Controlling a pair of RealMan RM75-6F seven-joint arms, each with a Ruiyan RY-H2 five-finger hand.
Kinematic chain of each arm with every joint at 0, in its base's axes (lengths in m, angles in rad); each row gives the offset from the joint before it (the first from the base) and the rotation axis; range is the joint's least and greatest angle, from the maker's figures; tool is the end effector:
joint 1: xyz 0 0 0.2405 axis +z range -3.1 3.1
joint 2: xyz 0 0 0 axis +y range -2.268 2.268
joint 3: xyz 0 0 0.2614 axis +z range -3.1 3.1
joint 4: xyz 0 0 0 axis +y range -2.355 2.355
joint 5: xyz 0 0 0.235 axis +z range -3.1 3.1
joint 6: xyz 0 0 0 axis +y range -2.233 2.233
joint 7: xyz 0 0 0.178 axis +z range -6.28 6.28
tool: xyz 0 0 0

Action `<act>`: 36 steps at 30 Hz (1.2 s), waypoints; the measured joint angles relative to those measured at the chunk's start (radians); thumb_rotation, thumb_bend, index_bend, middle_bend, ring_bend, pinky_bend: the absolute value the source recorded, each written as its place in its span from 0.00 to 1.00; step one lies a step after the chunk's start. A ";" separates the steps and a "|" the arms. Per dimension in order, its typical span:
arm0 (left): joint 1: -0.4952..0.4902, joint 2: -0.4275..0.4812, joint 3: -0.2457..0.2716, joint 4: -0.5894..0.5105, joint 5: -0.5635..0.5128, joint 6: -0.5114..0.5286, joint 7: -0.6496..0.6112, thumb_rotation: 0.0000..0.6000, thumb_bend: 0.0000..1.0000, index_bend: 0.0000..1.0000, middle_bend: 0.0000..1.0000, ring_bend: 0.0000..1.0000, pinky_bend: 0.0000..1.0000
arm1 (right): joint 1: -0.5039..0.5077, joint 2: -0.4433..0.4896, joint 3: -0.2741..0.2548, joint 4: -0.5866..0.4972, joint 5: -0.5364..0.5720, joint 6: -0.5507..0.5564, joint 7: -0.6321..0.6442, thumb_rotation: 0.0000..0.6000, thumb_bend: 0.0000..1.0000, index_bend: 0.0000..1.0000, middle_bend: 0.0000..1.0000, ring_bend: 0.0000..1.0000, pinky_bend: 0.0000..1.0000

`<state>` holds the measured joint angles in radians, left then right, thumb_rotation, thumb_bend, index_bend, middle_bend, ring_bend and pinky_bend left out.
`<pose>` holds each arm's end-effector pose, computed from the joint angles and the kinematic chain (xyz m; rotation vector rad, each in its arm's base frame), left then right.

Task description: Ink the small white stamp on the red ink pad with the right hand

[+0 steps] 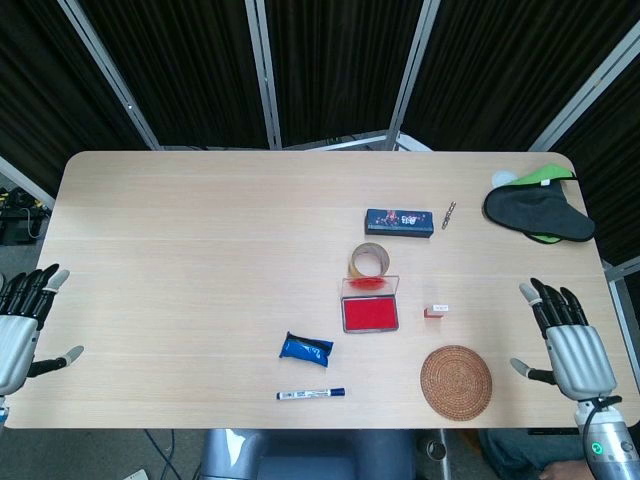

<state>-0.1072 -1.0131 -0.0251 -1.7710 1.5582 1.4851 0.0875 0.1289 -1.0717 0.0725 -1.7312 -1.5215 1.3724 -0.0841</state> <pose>-0.2877 0.2155 0.1491 -1.4783 -0.8531 -0.9153 -0.2935 -0.2329 0.1254 1.5016 -0.9184 0.8931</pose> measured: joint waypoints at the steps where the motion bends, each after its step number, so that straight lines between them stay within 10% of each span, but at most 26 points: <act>1: -0.002 -0.002 -0.002 0.001 -0.005 -0.005 0.005 1.00 0.00 0.00 0.00 0.00 0.00 | 0.015 -0.005 0.006 0.007 0.014 -0.027 -0.003 1.00 0.00 0.00 0.00 0.63 0.89; 15: -0.037 -0.058 -0.020 0.002 -0.103 -0.084 0.139 1.00 0.00 0.00 0.00 0.00 0.00 | 0.256 -0.177 0.086 0.128 0.336 -0.380 -0.200 1.00 0.00 0.06 0.11 0.80 1.00; 36: -0.054 -0.097 -0.020 0.000 -0.151 -0.109 0.217 1.00 0.00 0.00 0.00 0.00 0.00 | 0.359 -0.391 0.090 0.351 0.436 -0.444 -0.219 1.00 0.19 0.34 0.37 0.81 1.00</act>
<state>-0.1613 -1.1103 -0.0452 -1.7708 1.4068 1.3758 0.3046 0.4880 -1.4628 0.1621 -1.3801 -1.0858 0.9287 -0.3033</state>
